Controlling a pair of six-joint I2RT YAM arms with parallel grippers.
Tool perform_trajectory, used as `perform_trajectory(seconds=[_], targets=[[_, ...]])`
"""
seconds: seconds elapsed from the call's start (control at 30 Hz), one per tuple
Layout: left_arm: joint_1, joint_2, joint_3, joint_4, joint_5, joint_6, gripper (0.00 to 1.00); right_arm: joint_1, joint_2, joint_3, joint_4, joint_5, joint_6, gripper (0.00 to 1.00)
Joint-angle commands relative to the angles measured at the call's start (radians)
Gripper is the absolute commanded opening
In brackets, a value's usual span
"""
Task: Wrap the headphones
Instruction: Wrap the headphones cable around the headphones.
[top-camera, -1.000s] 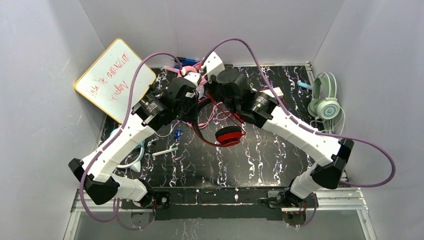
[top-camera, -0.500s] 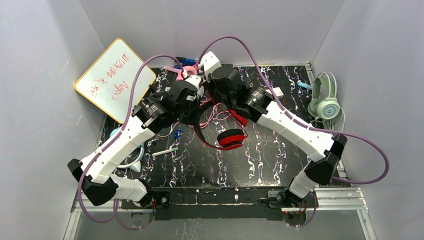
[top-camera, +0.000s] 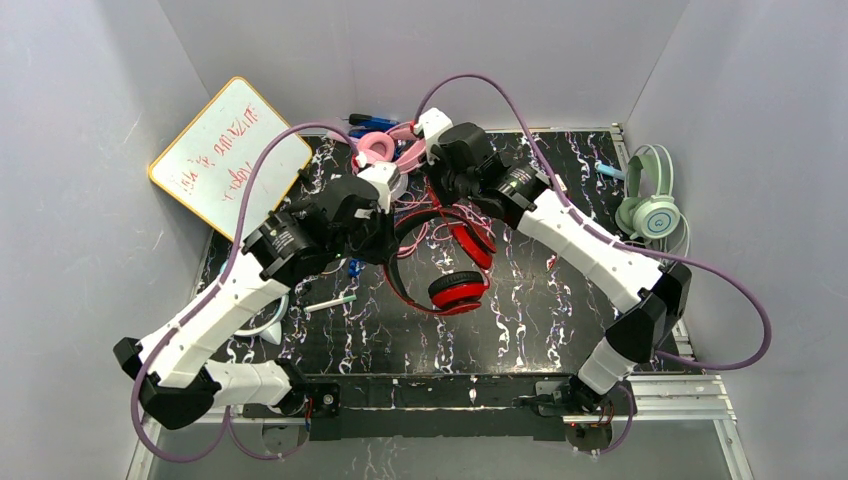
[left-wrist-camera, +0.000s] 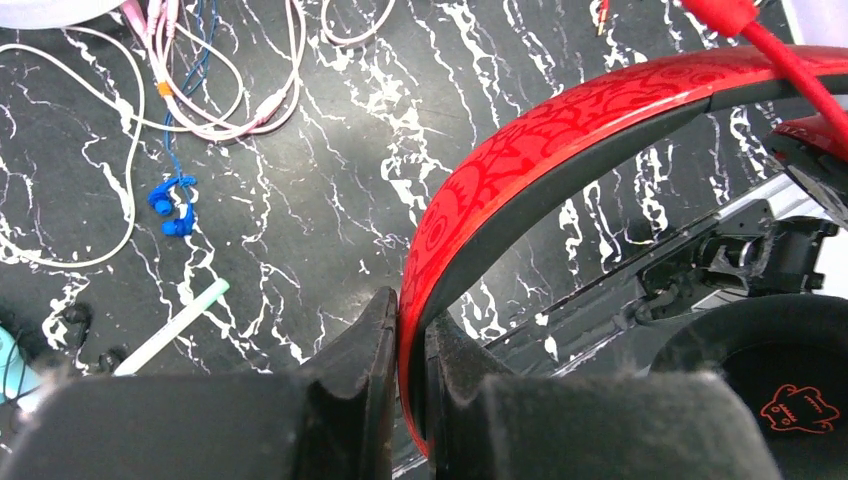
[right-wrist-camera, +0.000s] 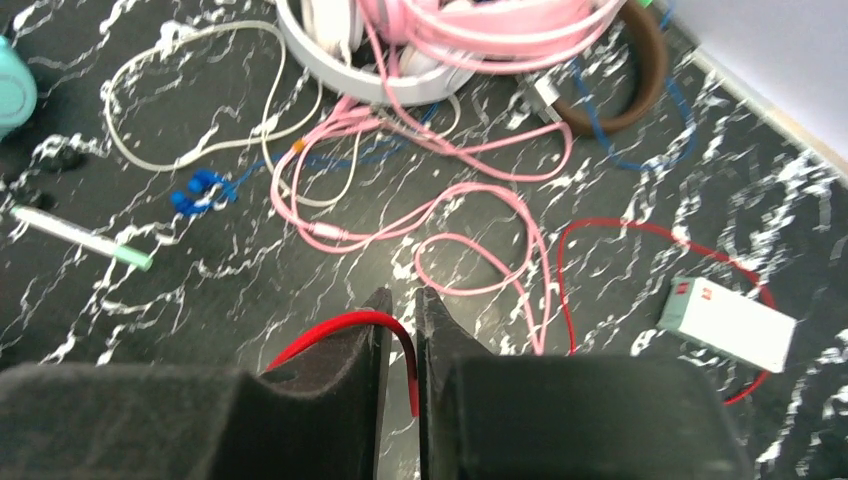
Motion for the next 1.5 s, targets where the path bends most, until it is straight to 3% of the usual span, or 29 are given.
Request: perform_trajectory(seconds=[0.0, 0.3, 0.43, 0.63, 0.77, 0.9, 1.0, 1.07, 1.47], targets=[[-0.004, -0.062, -0.020, 0.083, 0.084, -0.017, 0.00, -0.050, -0.053, -0.052, 0.038, -0.196, 0.061, 0.23], [-0.004, -0.096, -0.018, 0.095, 0.121, -0.018, 0.00, -0.188, -0.132, -0.203, 0.135, -0.427, 0.151, 0.24], [-0.004, -0.119, 0.000, 0.096, 0.074, -0.058, 0.00, -0.232, -0.162, -0.281, 0.201, -0.524, 0.178, 0.24], [-0.004, -0.164, 0.030, 0.123, 0.056, -0.154, 0.00, -0.248, -0.295, -0.533, 0.493, -0.712, 0.191, 0.24], [-0.004, -0.159, 0.061, 0.138, 0.114, -0.184, 0.00, -0.254, -0.375, -0.677, 0.707, -0.782, 0.223, 0.35], [-0.004, -0.129, 0.130, 0.104, 0.143, -0.187, 0.00, -0.259, -0.397, -0.743, 0.805, -0.765, 0.218, 0.43], [-0.004, -0.113, 0.184, 0.078, 0.144, -0.187, 0.00, -0.275, -0.403, -0.778, 0.842, -0.729, 0.209, 0.64], [-0.004, -0.104, 0.221, 0.064, 0.144, -0.186, 0.00, -0.287, -0.404, -0.800, 0.869, -0.725, 0.200, 0.71], [-0.004, -0.065, 0.394, 0.070, 0.250, -0.265, 0.00, -0.317, -0.357, -0.874, 1.025, -0.820, 0.211, 0.75]])
